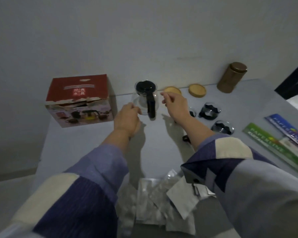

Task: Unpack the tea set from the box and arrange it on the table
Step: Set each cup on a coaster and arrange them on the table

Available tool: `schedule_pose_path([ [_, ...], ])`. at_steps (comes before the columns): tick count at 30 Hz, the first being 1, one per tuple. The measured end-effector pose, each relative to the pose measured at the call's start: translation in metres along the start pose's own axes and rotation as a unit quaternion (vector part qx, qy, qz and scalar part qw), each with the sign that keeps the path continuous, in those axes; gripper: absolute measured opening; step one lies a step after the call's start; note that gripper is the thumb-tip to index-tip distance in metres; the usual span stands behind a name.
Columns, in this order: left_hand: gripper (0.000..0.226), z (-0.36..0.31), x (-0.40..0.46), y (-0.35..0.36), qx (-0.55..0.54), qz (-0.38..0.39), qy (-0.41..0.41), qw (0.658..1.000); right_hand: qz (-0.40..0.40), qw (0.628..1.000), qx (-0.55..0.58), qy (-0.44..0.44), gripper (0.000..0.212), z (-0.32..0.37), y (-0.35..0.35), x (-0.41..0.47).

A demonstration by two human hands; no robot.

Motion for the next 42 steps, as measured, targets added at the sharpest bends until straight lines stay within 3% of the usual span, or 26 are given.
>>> schedule_pose_path([
  [5,0.036,-0.056,-0.002,0.066,-0.049,0.053,-0.033,0.997,0.035,0.997,-0.053,0.031,0.031,-0.054,-0.042,0.025],
  [10,0.046,-0.077,0.000,0.130,-0.056,0.103,-0.077,0.990,0.061,0.996,-0.037,0.055,0.029,-0.100,-0.051,0.080],
  [14,0.053,-0.070,0.006,0.174,-0.018,0.087,-0.060,0.994,0.099,0.987,-0.102,0.080,0.031,-0.136,-0.034,0.128],
  [16,0.050,-0.062,0.003,0.190,0.012,0.056,-0.030,0.998,0.117,0.982,-0.114,0.090,0.022,-0.152,-0.023,0.146],
  [19,0.049,-0.059,0.000,0.195,0.027,-0.001,0.000,1.000,0.148,0.972,-0.154,0.099,0.020,-0.168,-0.012,0.164],
  [23,0.052,-0.058,0.005,0.195,0.032,-0.014,0.009,0.999,0.152,0.957,-0.243,0.042,0.030,-0.174,-0.002,0.173],
  [25,0.051,-0.058,0.004,0.198,0.032,-0.015,0.006,0.999,0.121,0.969,-0.206,0.053,0.027,-0.183,-0.002,0.182],
  [27,0.051,-0.060,0.001,0.201,0.034,-0.020,0.001,0.999,0.112,0.980,-0.024,0.164,0.030,-0.191,0.002,0.185],
  [29,0.050,-0.061,0.000,0.201,0.034,-0.024,-0.001,0.999,0.110,0.976,-0.007,0.186,0.032,-0.191,0.004,0.185],
  [32,0.050,-0.059,0.000,0.202,0.034,-0.023,-0.005,0.999,0.106,0.979,-0.059,0.166,0.027,-0.193,0.005,0.194],
  [35,0.051,-0.056,-0.001,0.201,0.029,-0.021,-0.009,0.999,0.107,0.970,-0.191,0.106,0.029,-0.182,0.005,0.182],
  [39,0.051,-0.056,-0.001,0.199,0.030,-0.023,-0.009,0.999,0.105,0.976,-0.168,0.094,0.032,-0.189,-0.001,0.180],
  [42,0.050,-0.055,-0.003,0.199,0.028,-0.028,-0.014,0.999,0.075,0.981,-0.125,0.127,0.009,-0.189,-0.006,0.178],
])
Point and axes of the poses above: each hand's wrist, its own x-axis towards the middle knuckle, its own y-axis out of the palm, z = x × y, the point moved 3 cm from there along x, towards the middle knuckle, and after that the axes turned 3 degrees about -y, right-handed, at the moved point
